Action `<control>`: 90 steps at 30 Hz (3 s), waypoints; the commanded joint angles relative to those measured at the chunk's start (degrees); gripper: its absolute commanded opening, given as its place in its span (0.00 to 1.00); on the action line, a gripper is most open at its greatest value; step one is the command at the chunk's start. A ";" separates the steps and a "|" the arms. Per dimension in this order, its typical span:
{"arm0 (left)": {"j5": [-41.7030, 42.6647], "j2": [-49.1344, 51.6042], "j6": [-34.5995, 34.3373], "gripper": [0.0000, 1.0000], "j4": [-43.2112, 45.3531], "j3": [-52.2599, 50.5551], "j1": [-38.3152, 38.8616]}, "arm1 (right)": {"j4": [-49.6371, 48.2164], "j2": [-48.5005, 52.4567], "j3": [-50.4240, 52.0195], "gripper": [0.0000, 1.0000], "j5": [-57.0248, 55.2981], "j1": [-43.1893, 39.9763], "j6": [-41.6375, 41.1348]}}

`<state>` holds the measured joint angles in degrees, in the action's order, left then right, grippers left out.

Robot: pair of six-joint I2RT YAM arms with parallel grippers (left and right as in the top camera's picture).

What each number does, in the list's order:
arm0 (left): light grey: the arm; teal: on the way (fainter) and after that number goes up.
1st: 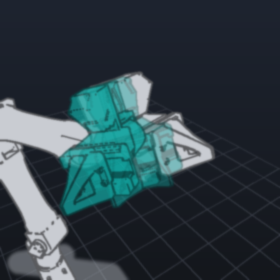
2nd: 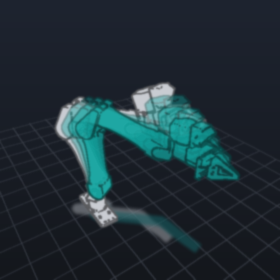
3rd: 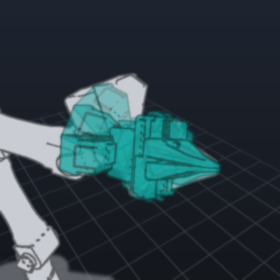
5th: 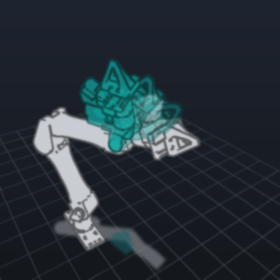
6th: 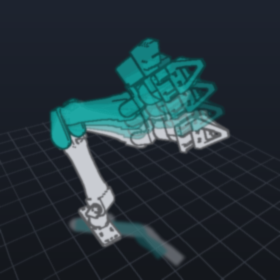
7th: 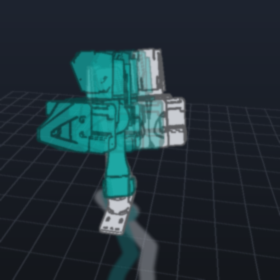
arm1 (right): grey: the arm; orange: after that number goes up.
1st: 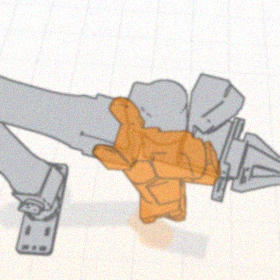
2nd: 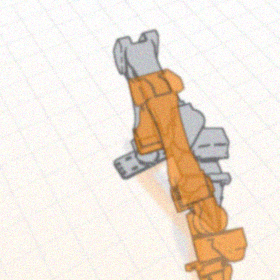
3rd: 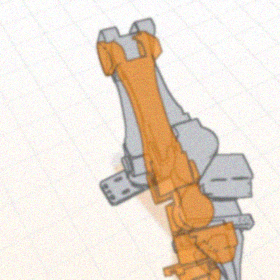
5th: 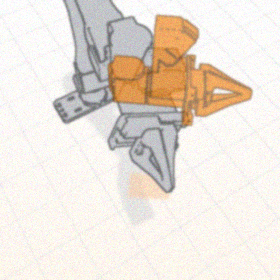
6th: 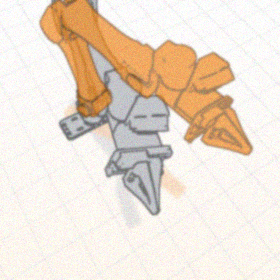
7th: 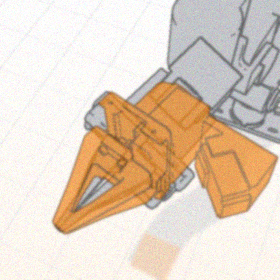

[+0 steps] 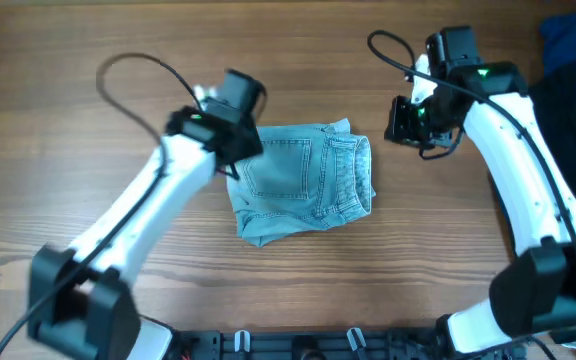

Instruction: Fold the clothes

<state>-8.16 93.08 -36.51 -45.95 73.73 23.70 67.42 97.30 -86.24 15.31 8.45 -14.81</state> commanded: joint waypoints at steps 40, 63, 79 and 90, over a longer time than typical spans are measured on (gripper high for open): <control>19.06 23.65 13.20 0.04 -26.71 0.09 -7.58 | -29.70 0.00 28.94 0.30 -13.00 9.79 -9.18; 30.69 7.06 32.17 0.89 -10.16 2.67 -12.20 | -22.80 -0.02 28.94 0.41 -14.03 9.79 -12.37; 38.10 24.81 37.79 0.86 -6.45 2.62 -7.54 | -22.21 -0.02 28.94 0.41 -13.84 9.79 -13.84; 38.18 30.69 37.77 0.43 -8.13 2.25 -7.30 | -21.55 -0.02 28.94 0.40 -14.03 9.77 -13.84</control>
<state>30.50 118.87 0.05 -54.46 78.00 15.33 45.84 97.08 -57.34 2.48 18.22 -27.88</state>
